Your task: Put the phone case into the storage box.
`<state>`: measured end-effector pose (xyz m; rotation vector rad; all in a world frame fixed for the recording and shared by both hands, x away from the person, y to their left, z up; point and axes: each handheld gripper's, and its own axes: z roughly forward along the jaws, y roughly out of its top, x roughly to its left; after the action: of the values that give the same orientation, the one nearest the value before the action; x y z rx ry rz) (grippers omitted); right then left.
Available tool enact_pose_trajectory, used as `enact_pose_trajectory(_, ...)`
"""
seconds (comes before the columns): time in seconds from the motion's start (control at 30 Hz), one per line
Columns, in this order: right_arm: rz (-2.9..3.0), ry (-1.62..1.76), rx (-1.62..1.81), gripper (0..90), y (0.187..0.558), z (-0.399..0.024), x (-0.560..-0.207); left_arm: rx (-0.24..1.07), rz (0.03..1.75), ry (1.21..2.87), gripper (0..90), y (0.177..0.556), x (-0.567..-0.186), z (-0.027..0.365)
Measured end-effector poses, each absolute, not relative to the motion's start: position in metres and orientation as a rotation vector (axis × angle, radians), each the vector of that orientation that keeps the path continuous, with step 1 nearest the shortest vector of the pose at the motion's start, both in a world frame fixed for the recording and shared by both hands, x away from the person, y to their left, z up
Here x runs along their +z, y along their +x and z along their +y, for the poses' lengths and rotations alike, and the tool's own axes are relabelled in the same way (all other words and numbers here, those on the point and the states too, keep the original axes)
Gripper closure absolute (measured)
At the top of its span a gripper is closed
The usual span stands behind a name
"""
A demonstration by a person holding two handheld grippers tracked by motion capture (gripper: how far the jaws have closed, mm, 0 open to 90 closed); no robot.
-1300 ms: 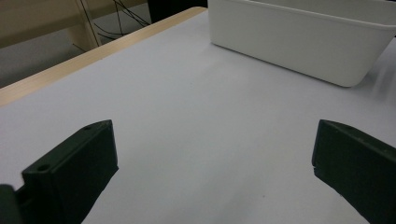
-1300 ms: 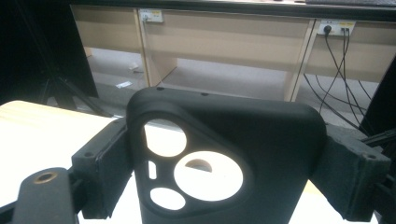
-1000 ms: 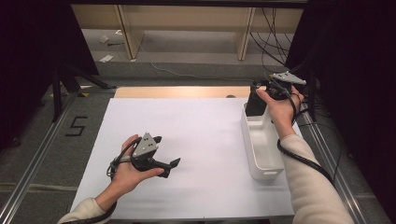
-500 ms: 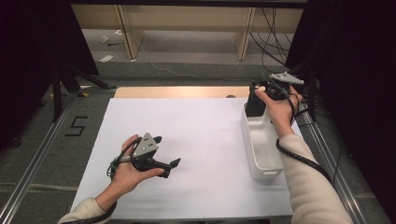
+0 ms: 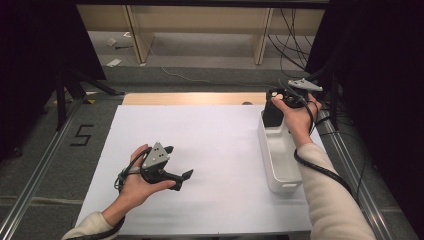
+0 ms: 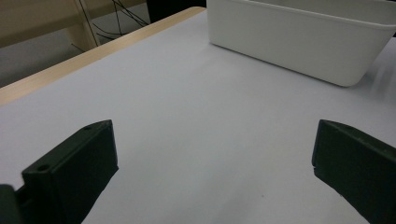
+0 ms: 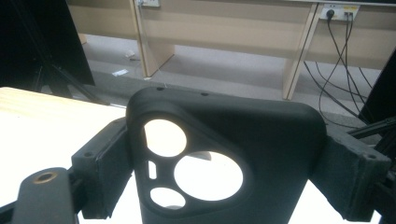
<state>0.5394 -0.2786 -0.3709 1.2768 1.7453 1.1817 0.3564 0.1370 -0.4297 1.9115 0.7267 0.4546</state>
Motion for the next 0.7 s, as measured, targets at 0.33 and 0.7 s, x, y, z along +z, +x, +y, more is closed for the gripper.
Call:
enact_pose_trajectory(0.33, 1.758, 1.279, 1.17, 15.7, 0.5409, -0.2763, -0.3751, 0.455, 0.723, 1.914, 0.0, 0.3564, -0.4295, 0.1369)
enact_pose_trajectory(0.7, 1.772, 1.286, 1.154, 15.7, 0.5427, -0.2751, -0.3792, 0.454, 0.721, 1.916, 0.0, 0.3564, -0.4297, 0.1365)
